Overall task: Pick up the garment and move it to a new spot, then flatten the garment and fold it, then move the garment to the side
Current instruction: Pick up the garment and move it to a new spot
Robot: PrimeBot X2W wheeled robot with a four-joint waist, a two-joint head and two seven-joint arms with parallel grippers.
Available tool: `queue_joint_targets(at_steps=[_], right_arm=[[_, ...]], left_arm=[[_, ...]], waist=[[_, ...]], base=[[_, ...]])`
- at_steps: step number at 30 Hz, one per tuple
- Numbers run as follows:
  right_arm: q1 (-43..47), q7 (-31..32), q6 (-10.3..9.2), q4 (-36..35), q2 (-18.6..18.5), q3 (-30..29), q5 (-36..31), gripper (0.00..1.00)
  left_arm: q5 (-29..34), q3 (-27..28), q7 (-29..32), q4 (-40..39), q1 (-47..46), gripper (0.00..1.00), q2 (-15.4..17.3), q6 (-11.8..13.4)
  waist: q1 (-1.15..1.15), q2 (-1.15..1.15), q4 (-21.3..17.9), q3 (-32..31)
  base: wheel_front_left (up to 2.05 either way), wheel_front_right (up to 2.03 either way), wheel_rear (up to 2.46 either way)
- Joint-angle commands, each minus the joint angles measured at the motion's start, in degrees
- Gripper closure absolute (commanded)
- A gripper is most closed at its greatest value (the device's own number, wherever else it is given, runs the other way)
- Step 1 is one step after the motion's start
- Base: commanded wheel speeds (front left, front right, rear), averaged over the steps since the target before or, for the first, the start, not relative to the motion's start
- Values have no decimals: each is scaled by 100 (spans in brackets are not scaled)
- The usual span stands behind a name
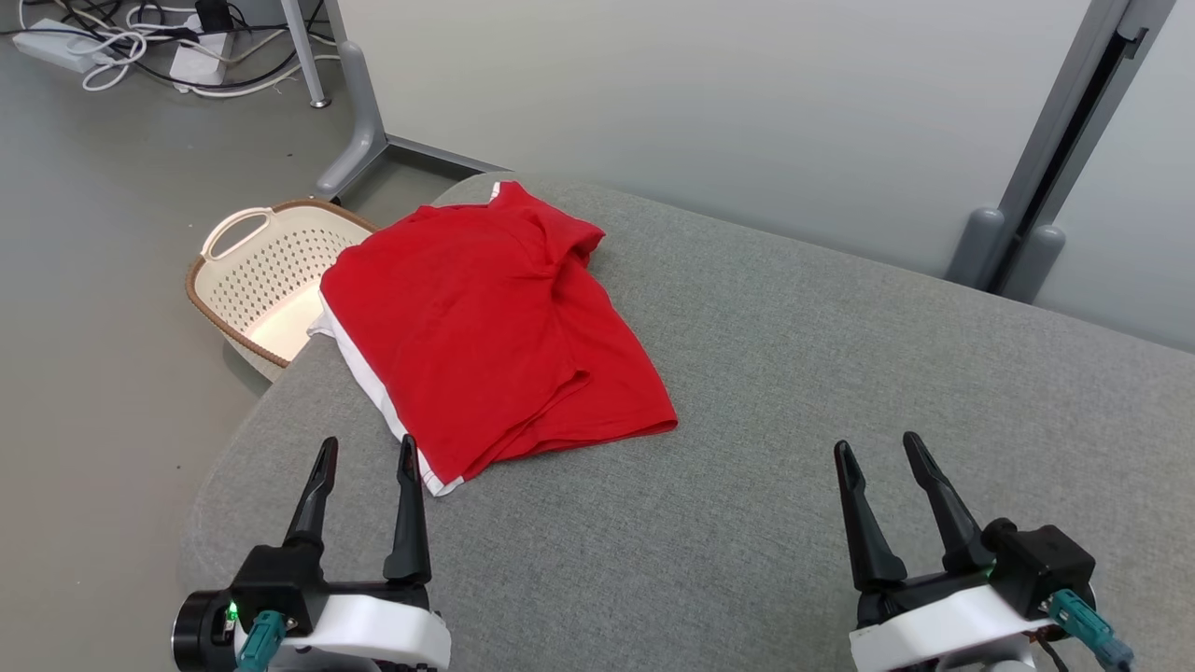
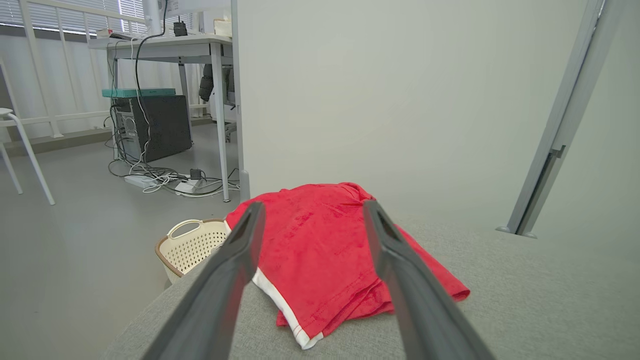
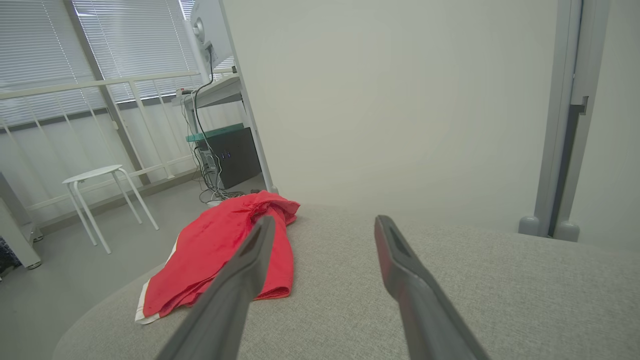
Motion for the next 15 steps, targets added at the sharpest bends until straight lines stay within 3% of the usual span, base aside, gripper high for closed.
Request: queue_joint_targets(at_steps=[1, 15], right_arm=[[-47, -36, 17, 13, -19, 16, 40, 0], [-32, -35, 17, -167, -92, -203, -87, 0]], left_arm=[[37, 11, -13, -1, 33, 0, 17, 16], [440, 434, -12, 227, -309, 0, 20, -373]], waist=[[0, 0, -10, -15], [0, 0, -348, 205]], base=[[0, 0, 0], [0, 0, 0]])
